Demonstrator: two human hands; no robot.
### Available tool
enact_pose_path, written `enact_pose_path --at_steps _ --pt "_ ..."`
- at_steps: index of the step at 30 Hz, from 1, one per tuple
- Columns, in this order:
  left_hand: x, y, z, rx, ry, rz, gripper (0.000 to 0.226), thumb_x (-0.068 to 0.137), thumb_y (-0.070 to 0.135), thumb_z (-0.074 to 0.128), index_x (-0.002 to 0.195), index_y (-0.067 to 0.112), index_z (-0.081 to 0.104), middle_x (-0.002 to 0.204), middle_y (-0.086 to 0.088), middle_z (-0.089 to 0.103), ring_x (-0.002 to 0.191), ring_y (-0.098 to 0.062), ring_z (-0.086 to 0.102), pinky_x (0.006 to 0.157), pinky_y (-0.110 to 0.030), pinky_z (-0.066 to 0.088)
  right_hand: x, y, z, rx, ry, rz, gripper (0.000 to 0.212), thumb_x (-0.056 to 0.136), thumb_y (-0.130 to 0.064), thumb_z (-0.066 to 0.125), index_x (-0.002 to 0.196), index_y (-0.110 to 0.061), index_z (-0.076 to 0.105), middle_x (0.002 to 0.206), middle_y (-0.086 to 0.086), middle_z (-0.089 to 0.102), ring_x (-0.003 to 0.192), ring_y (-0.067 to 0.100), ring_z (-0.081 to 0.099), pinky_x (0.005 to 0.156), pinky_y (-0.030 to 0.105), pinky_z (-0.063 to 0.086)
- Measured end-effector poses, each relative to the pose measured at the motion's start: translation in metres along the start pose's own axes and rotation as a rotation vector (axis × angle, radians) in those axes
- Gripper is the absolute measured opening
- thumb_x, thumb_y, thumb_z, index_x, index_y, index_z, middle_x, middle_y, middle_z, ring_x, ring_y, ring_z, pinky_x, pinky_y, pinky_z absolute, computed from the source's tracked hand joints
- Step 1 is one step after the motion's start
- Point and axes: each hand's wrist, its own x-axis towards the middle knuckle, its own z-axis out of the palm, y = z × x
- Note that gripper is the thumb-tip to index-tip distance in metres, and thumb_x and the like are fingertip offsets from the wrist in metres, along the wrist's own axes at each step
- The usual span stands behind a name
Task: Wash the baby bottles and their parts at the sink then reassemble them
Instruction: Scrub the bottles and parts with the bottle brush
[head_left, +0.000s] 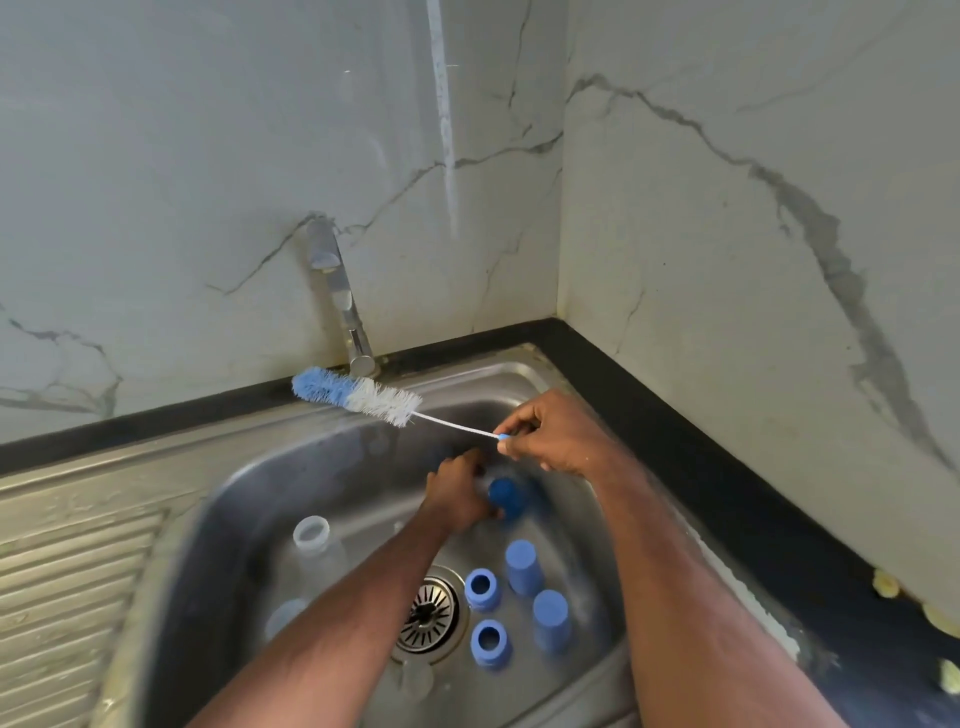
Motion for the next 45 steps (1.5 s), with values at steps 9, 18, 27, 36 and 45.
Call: enact_pose_path --at_steps 9,18,27,36,45 --pt "-0.072 -0.027 -0.084 -0.125 0.083 0.095 0.033 0.065 0.013 0.094 0.089 0.015 0.071 0.077 0.004 0.068 0.066 0.002 0.059 0.063 -0.008 0.045 -0.004 -0.015 0.015 -0.072 -0.073 -0.027 0.012 0.084 -0.012 0.08 0.096 -0.014 0.08 0.072 -0.003 0.072 0.047 -0.007 0.056 0.045 0.01 0.04" --pt "-0.156 -0.082 -0.145 0.066 0.249 -0.182 0.027 0.075 0.032 0.086 0.087 0.013 0.071 0.081 0.001 0.072 0.077 -0.014 0.066 0.072 -0.028 0.052 -0.016 -0.037 0.042 -0.156 -0.156 -0.115 0.008 0.086 -0.015 0.08 0.091 -0.021 0.079 0.069 -0.003 0.071 0.045 -0.004 0.055 0.049 0.02 0.047" --pt "-0.17 -0.088 -0.127 0.484 -0.014 -0.197 0.059 0.073 0.059 0.08 0.108 0.015 0.062 0.107 -0.008 0.065 0.1 -0.03 0.064 0.08 -0.036 0.048 -0.017 -0.038 0.048 -0.173 -0.165 -0.1 0.015 0.086 -0.015 0.08 0.081 -0.029 0.076 0.067 -0.003 0.071 0.046 0.0 0.053 0.05 0.024 0.047" --pt "-0.17 -0.084 -0.128 0.353 -0.091 -0.322 0.03 0.098 0.029 0.059 0.115 0.006 0.068 0.115 -0.018 0.067 0.092 -0.038 0.069 0.07 -0.033 0.052 -0.013 -0.037 0.054 -0.124 -0.204 -0.069 0.015 0.086 -0.011 0.078 0.08 -0.025 0.077 0.07 0.008 0.074 0.045 0.006 0.05 0.047 0.025 0.043" --pt "-0.185 -0.08 -0.161 -0.112 0.123 -0.325 0.045 0.061 0.03 0.095 0.093 0.011 0.07 0.087 -0.005 0.07 0.046 -0.014 0.063 0.045 -0.026 0.051 -0.019 -0.04 0.055 -0.084 -0.177 -0.071 0.009 0.089 -0.014 0.077 0.087 -0.023 0.077 0.073 0.007 0.074 0.057 0.017 0.057 0.05 0.026 0.045"
